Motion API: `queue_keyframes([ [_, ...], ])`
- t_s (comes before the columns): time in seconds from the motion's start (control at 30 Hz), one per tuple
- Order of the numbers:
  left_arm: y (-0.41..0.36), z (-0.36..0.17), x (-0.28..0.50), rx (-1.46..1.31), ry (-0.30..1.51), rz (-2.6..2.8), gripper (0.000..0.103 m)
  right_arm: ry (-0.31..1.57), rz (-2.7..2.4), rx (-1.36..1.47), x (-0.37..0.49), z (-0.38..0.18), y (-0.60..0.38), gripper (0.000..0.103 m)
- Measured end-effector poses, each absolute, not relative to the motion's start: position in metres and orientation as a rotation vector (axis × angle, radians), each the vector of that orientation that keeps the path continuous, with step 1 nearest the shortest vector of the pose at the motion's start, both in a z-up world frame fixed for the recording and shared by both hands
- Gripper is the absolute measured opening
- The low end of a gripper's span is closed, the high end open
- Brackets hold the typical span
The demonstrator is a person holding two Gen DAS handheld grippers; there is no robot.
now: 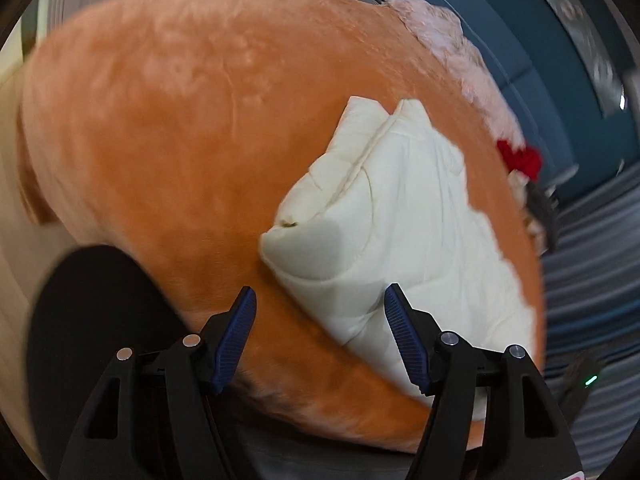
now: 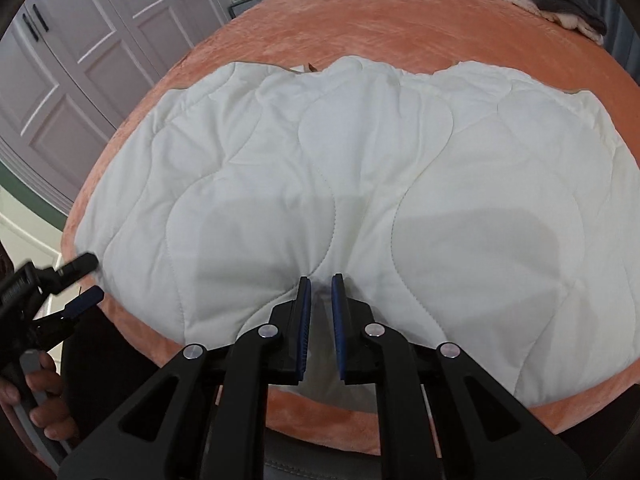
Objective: Fold large clothes
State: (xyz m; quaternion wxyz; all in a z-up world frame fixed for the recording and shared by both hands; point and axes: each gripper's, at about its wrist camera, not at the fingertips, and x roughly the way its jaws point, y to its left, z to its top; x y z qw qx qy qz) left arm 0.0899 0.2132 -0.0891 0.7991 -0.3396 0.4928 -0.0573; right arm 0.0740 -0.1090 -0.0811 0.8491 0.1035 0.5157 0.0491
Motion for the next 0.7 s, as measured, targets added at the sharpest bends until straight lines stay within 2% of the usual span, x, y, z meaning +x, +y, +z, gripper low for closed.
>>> queue_keyframes([
  [0.3,0.195,-0.113,0.115,-0.882,1.065,-0.212,0.066,1.098,0.083,0.186,0.082,-0.086,-0.104,0.01],
  [0.33,0.193,-0.11,0.116,-0.872,1.06,-0.213,0.06,1.098,0.083,0.189,0.083,-0.086,-0.104,0.01],
  [0.37,0.191,-0.104,0.116,-0.854,1.044,-0.224,0.044,1.101,0.084,0.189,0.083,-0.085,-0.104,0.01],
  [0.4,0.19,-0.099,0.116,-0.836,1.03,-0.23,0.037,1.102,0.083,0.189,0.082,-0.084,-0.104,0.01],
  [0.43,0.19,-0.092,0.115,-0.815,1.016,-0.243,0.025,1.102,0.081,0.198,0.081,-0.08,-0.105,0.01],
  [0.47,0.191,-0.086,0.114,-0.805,1.003,-0.261,0.019,1.101,0.077,0.212,0.078,-0.076,-0.107,0.01],
  [0.7,0.199,-0.031,0.096,-0.658,0.91,-0.347,0.014,1.152,0.156,0.227,0.046,-0.061,-0.112,0.01],
])
